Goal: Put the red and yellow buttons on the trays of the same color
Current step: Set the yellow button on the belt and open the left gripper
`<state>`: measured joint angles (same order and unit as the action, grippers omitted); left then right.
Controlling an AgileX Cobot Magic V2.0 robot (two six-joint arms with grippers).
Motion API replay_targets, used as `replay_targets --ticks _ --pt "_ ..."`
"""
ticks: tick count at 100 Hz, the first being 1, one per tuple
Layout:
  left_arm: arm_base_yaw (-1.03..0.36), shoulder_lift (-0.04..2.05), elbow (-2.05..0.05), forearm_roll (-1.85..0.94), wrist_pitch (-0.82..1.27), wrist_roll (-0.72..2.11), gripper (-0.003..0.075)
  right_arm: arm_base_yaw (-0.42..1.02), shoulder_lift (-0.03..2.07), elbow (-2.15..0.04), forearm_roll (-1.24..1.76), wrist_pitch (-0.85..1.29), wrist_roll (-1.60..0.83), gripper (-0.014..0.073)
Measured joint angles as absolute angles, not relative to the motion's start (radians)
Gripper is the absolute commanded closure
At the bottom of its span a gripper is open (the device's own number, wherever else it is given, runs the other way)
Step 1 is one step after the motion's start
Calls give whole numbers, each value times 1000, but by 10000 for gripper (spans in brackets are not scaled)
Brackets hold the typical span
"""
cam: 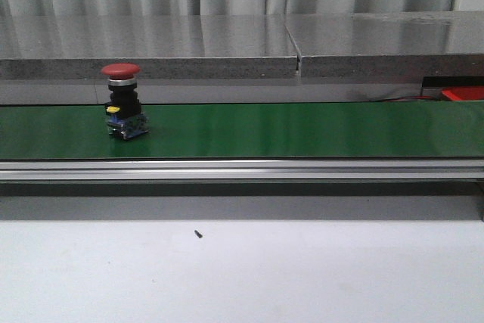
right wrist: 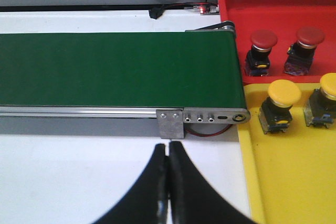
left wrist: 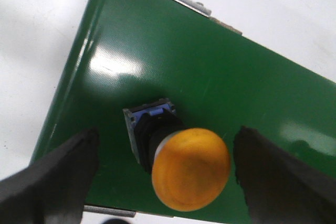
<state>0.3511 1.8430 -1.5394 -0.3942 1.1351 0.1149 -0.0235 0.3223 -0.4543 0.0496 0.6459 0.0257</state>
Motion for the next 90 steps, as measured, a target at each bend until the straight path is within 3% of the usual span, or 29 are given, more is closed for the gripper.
replay_targets --ticks 11,21,28,45,90 --pt "351 1802 -1538 -394 1128 156 207 -24 322 -454 50 646 26 662" --pt "351 1747 -1538 -394 1124 197 281 -24 322 -454 50 646 26 662" --pt "347 1704 -1538 -394 1124 218 381 -24 322 -454 50 646 26 662" --pt "286 1611 -1538 -363 1118 251 738 -24 322 -454 50 646 26 662" --pt "-30 1354 -1399 -163 998 202 739 -24 322 -454 50 646 26 662"
